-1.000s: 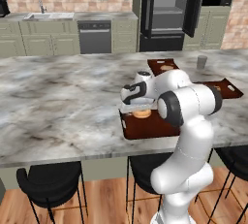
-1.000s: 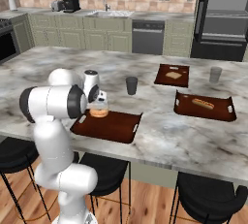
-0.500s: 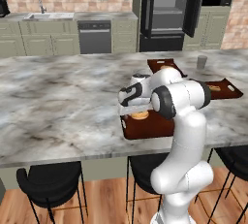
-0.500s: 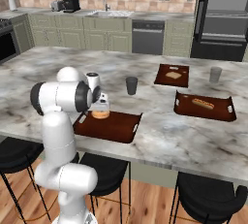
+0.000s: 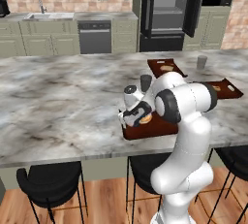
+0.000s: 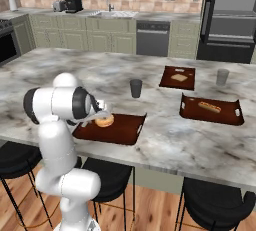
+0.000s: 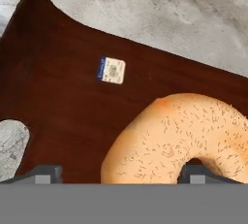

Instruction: Take the donuts from the fridge and place them on the empty tray on the dining counter.

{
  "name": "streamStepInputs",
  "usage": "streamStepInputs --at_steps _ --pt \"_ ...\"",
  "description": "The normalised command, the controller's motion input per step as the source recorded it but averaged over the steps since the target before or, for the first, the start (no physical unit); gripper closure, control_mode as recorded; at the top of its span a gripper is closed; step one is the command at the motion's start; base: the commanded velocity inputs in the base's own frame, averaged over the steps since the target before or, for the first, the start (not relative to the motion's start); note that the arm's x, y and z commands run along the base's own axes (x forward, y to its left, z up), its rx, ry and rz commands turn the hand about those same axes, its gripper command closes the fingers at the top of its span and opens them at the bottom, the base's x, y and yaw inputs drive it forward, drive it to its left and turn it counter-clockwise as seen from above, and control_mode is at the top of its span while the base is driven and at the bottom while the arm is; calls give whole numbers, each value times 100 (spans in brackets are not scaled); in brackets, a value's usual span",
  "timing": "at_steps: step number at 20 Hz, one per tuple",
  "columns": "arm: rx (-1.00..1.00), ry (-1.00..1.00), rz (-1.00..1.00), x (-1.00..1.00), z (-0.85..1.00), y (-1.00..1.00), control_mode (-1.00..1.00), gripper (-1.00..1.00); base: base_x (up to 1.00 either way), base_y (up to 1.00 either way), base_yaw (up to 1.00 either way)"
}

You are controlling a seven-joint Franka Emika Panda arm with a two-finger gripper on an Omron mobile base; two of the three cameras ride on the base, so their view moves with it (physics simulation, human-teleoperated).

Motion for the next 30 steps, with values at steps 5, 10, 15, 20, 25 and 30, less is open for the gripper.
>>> streamStepInputs --at_steps 5,10,15,20,25,30 --pt "-20 10 0 12 12 0 -100 -100 0 0 0" --pt "0 15 0 -6 31 0 -100 -100 0 0 0" --pt "0 13 -3 -3 42 -9 -100 -100 0 0 0" --pt "5 -11 -3 -64 79 -36 -100 -100 0 0 0" --pt "10 -63 0 -100 74 -53 -100 -100 0 0 0" --pt "24 -57 0 -100 82 -63 -100 -100 0 0 0"
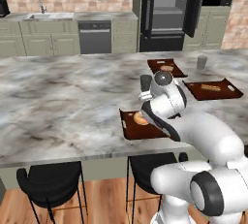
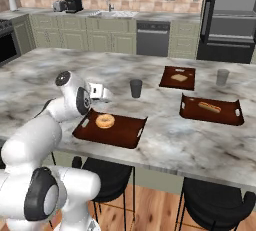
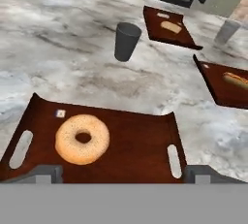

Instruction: Take the donuts from the fridge and place them on the empty tray on the dining counter.

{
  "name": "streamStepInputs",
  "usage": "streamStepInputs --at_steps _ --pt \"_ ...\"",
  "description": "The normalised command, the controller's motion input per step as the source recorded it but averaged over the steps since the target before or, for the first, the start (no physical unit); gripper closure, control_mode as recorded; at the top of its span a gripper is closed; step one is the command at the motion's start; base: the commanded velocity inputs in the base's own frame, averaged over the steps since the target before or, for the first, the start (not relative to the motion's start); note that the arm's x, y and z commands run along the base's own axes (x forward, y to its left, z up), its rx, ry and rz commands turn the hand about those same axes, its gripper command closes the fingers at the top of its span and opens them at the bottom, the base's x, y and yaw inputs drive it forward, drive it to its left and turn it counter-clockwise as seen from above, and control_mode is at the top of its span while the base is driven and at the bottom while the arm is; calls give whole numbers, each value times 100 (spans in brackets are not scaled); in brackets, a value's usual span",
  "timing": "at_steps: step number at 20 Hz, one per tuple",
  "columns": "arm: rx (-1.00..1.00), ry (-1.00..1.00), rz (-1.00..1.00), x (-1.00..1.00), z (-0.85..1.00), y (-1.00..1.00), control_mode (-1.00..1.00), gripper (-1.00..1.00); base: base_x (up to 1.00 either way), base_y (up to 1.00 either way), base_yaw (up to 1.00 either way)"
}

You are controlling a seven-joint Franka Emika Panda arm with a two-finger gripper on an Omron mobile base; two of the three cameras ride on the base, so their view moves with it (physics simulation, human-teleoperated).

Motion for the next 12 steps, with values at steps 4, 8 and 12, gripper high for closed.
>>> streamStepInputs --at_steps 4,8,12 --pt "37 -42 5 -100 93 -44 -100 -100 0 0 0" --pt "28 -32 3 -100 100 -36 -100 -100 0 0 0" --pt "19 -28 7 -96 99 -13 -100 -100 0 0 0"
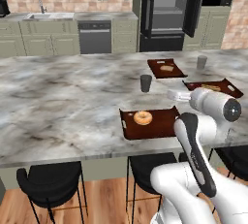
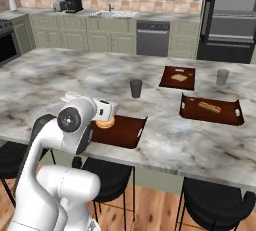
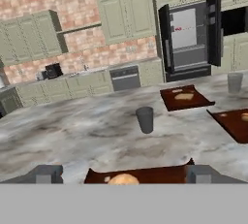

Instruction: Take the donuts from the fridge and place them on the empty tray on the dining counter.

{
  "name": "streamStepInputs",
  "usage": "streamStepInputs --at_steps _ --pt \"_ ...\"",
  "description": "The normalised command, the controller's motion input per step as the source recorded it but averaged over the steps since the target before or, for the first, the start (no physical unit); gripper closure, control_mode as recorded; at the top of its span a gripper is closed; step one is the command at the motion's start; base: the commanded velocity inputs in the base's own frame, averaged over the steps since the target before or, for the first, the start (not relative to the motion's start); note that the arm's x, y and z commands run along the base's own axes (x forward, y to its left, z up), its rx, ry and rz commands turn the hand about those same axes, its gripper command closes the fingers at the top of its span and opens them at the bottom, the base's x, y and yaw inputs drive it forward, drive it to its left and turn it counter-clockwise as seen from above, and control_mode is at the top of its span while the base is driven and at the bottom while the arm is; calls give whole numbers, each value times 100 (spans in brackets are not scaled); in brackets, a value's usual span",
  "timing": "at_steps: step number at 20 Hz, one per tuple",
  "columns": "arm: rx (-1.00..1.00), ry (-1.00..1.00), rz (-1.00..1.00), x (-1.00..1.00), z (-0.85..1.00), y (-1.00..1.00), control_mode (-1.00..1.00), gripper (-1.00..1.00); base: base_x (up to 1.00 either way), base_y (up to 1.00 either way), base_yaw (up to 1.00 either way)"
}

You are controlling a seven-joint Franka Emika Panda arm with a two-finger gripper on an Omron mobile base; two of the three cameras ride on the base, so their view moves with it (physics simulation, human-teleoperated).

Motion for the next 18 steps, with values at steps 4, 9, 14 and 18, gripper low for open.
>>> streamStepInputs --at_steps 4,9,14,18 --pt "0 -20 10 -74 100 0 -100 -100 0 0 0" --pt "-6 13 12 -77 73 0 -100 -100 0 0 0" --pt "-4 23 7 -35 0 14 -100 -100 0 0 0" --pt "-1 6 0 0 0 4 100 -100 0 0 0"
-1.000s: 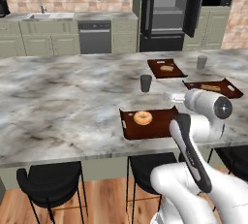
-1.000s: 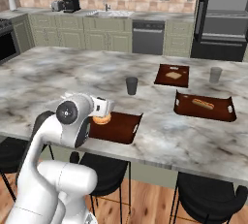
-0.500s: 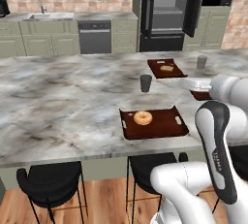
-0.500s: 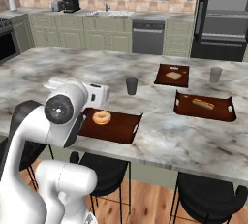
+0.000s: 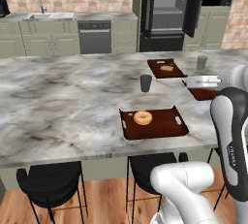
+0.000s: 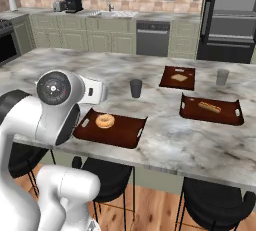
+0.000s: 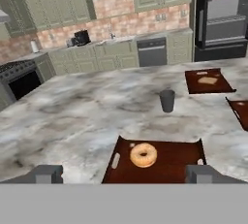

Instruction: Take the donuts from the fridge and place them on the empty tray on the dining counter.

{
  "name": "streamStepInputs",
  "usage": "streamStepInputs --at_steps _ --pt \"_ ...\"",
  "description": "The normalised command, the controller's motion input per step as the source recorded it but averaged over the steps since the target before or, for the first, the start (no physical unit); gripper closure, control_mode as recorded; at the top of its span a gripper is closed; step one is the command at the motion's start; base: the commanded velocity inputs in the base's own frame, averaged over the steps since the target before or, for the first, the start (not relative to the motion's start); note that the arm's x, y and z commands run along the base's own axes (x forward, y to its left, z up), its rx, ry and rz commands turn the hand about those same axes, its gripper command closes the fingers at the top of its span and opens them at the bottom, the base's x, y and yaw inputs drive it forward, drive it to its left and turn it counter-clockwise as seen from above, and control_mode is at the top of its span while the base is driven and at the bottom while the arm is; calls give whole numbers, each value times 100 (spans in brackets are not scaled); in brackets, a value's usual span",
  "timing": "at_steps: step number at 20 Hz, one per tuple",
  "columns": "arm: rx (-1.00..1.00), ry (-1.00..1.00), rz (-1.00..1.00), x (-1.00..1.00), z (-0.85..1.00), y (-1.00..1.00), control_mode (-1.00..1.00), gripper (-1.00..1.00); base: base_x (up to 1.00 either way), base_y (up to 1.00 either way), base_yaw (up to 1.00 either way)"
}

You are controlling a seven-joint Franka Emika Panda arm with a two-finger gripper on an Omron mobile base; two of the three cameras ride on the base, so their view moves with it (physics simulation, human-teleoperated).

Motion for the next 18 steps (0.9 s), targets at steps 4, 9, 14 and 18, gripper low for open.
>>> streamStepInputs --at_steps 4,9,14,18 --pt "0 0 0 0 0 0 100 -100 -76 0 -1" --pt "0 0 0 0 0 0 100 -100 -100 -30 -1" --pt "0 0 0 0 0 0 100 -100 -63 -100 -4" --pt "0 0 0 0 0 0 100 -100 -26 -100 -7"
